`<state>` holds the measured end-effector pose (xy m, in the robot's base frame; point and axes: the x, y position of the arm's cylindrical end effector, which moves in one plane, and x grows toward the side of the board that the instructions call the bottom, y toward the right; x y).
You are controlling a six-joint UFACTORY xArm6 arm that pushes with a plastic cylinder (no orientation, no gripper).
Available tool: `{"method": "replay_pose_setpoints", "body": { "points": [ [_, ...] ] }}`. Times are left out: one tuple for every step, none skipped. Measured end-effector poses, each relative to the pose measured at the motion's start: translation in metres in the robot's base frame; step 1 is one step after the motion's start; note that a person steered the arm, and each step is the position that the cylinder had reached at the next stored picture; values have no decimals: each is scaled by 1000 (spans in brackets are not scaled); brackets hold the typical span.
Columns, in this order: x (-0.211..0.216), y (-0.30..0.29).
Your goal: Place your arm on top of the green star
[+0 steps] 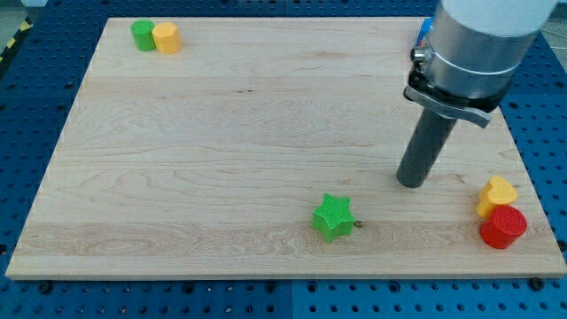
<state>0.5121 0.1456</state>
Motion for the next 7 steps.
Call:
{"method": "replay_pose_setpoints", "body": {
  "points": [
    [-2, 0],
    [-2, 0],
    [-2, 0],
    [-2, -9],
    [-2, -40],
    [-2, -72],
    [-2, -88]
  ]
}}
